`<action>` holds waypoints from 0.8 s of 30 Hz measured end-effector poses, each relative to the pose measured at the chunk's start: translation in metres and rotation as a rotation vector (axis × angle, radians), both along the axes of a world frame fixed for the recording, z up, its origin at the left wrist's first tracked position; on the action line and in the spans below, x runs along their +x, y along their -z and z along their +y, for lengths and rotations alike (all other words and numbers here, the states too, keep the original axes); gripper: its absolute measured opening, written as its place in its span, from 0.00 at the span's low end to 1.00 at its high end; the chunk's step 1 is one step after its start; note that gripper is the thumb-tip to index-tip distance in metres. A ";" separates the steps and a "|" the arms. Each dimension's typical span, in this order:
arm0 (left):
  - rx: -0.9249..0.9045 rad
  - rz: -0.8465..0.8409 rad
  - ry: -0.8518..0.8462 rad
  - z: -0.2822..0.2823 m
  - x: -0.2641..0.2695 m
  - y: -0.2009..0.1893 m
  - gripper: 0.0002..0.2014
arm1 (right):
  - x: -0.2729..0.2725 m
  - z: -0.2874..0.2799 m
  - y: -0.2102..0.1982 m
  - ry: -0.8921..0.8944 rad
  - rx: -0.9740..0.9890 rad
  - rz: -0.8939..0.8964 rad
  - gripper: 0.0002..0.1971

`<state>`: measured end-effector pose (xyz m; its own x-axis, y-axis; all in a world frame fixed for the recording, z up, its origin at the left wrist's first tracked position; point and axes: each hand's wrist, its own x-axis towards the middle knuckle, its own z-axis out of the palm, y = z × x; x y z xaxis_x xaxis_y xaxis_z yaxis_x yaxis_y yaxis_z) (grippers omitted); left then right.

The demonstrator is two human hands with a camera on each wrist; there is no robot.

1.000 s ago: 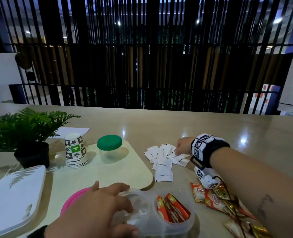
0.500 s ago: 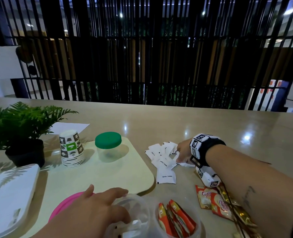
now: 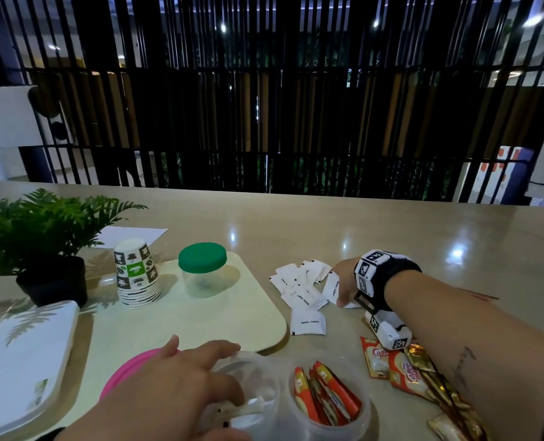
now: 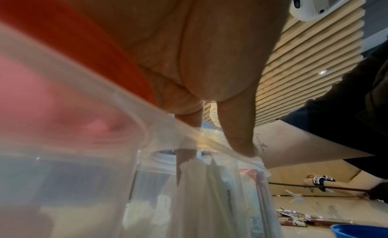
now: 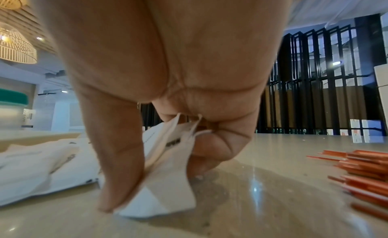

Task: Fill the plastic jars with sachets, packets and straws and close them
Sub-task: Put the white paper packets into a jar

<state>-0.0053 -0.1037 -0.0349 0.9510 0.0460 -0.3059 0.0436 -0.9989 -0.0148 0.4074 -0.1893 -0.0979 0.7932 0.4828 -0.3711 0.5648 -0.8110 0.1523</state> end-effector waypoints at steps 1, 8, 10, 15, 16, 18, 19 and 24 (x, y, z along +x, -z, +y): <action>-0.003 0.004 -0.006 0.000 -0.001 0.000 0.54 | 0.004 0.000 0.004 0.003 0.010 -0.019 0.34; -0.012 -0.031 -0.014 -0.001 -0.003 0.002 0.53 | -0.080 -0.020 -0.030 -0.069 0.168 -0.096 0.19; -0.031 -0.049 -0.026 -0.001 -0.004 0.003 0.53 | -0.096 -0.025 -0.045 -0.047 0.237 -0.060 0.16; -0.110 -0.078 -0.092 -0.007 -0.011 0.000 0.39 | -0.113 -0.042 -0.074 -0.076 0.541 -0.045 0.09; -0.120 -0.088 -0.117 -0.009 -0.013 -0.002 0.32 | -0.117 -0.046 -0.078 -0.076 0.615 -0.050 0.09; -0.141 -0.146 -0.163 -0.014 -0.015 -0.005 0.27 | -0.131 -0.052 -0.088 -0.076 0.787 0.000 0.09; -0.161 -0.175 -0.168 -0.014 -0.016 -0.005 0.30 | -0.140 -0.055 -0.095 -0.083 0.851 0.045 0.09; -0.327 -0.313 -0.180 -0.014 -0.007 -0.014 0.55 | -0.196 -0.069 -0.120 -0.218 1.021 0.274 0.10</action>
<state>-0.0126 -0.1179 -0.0205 0.9853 0.1677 -0.0320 0.1685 -0.9251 0.3402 0.2117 -0.2578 0.0220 0.6037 0.7857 0.1350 0.6248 -0.3612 -0.6922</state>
